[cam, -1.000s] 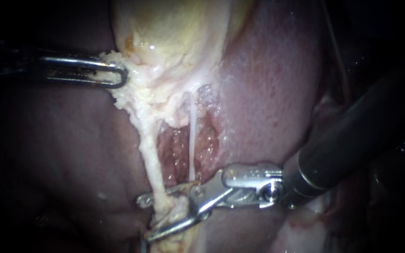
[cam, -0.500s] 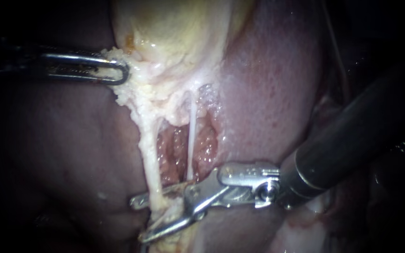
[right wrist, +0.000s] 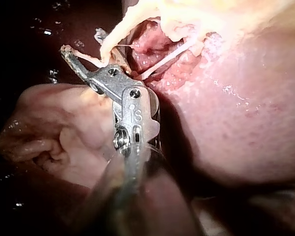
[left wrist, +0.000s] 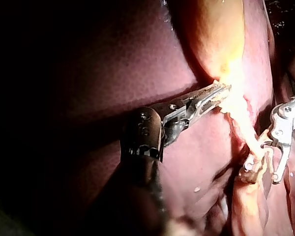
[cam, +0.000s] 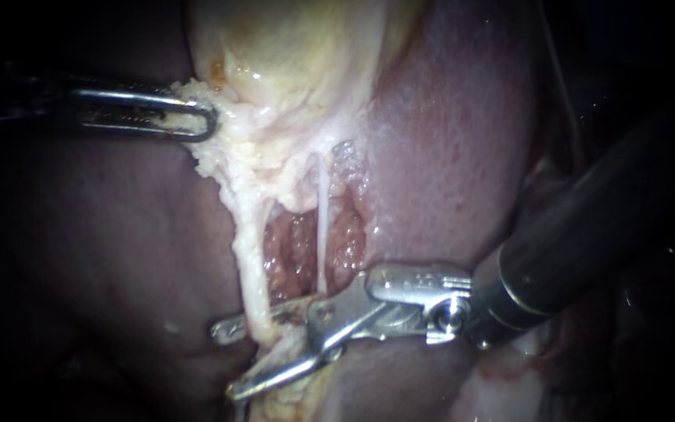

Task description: Clipping first clip left tube

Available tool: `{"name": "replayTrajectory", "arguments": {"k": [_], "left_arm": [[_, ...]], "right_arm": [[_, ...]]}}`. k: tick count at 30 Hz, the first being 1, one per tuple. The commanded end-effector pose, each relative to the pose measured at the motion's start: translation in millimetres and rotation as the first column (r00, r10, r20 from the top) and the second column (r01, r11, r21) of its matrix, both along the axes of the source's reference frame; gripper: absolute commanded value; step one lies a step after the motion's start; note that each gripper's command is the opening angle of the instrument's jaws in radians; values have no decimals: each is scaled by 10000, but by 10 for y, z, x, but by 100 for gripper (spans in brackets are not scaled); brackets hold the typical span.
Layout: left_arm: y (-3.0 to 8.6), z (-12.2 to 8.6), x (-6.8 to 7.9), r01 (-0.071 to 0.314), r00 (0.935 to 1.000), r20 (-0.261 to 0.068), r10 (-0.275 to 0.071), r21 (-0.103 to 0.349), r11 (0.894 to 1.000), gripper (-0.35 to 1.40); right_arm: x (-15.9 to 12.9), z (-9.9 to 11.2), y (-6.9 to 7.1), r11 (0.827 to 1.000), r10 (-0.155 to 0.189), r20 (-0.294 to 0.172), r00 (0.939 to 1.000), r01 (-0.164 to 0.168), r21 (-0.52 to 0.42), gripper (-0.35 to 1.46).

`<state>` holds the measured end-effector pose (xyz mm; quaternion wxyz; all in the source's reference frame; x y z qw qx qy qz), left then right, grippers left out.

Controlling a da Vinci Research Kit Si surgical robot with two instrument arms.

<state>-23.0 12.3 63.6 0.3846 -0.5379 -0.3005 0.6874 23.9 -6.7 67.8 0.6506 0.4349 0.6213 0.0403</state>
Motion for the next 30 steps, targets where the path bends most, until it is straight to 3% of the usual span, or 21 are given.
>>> {"name": "replayTrajectory", "arguments": {"k": [1,6,12,19,30], "left_arm": [[0,0,0,-6,10000,4,6,-1,10000,-35],[0,0,0,-6,10000,5,6,-1,10000,-35],[0,0,0,-6,10000,5,6,-1,10000,-35],[0,0,0,-7,10000,5,7,-2,10000,-35],[1,1,0,-9,10000,7,9,-2,10000,-35]], "right_arm": [[-1,-1,0,10000,-9,-12,10000,9,-7,38],[-1,-1,0,10000,-10,-13,10000,10,-8,34],[-1,-2,0,10000,-55,85,9999,55,6,16],[-5,-2,-1,9999,-134,236,9996,131,111,-35],[-8,1,1,9997,-218,500,9985,210,160,-35]]}}
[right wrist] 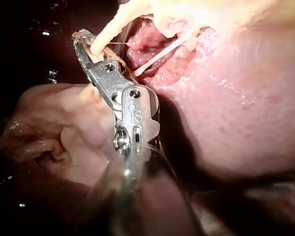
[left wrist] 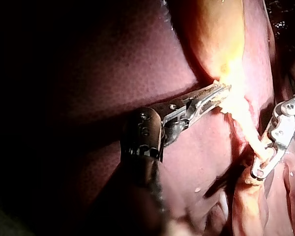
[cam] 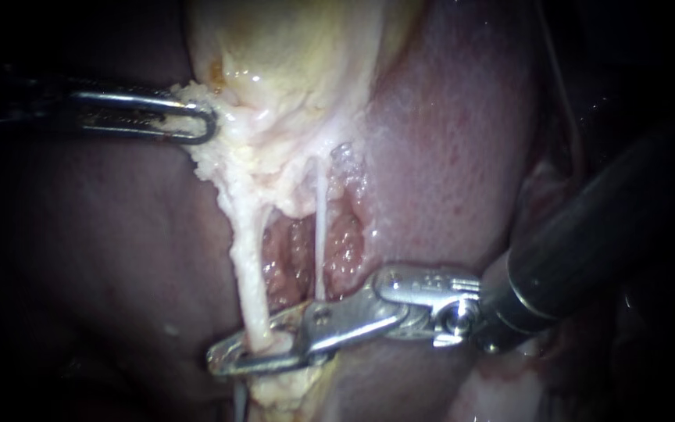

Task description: Clipping first clip left tube

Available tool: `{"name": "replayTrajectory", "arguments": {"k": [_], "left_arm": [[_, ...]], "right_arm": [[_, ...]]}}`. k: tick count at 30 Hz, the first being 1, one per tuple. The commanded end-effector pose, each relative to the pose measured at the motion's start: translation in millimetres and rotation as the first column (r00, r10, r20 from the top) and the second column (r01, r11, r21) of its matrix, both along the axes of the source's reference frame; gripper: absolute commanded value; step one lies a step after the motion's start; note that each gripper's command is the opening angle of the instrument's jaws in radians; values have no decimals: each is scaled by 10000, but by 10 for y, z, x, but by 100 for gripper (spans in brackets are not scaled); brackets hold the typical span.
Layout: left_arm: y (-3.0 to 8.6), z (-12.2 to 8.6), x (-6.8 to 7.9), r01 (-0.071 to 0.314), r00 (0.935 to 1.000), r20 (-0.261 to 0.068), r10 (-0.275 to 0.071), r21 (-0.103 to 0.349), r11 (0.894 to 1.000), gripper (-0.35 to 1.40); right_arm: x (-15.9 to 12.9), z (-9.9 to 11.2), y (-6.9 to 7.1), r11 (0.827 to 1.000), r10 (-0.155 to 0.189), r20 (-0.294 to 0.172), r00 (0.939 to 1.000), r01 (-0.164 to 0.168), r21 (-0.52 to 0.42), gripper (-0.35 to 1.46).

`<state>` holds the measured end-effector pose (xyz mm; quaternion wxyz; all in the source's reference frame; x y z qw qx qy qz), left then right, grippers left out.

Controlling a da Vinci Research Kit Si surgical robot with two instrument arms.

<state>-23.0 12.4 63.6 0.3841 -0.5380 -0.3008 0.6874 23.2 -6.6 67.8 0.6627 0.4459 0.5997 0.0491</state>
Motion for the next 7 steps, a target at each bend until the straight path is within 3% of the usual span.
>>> {"name": "replayTrajectory", "arguments": {"k": [1,7], "left_arm": [[0,0,0,0,10000,0,0,0,10000,-35],[0,1,0,-1,10000,1,1,0,10000,-35]], "right_arm": [[0,0,0,10000,5,3,10000,-5,-11,-35],[0,0,0,10000,5,3,10000,-5,-12,-35]]}}
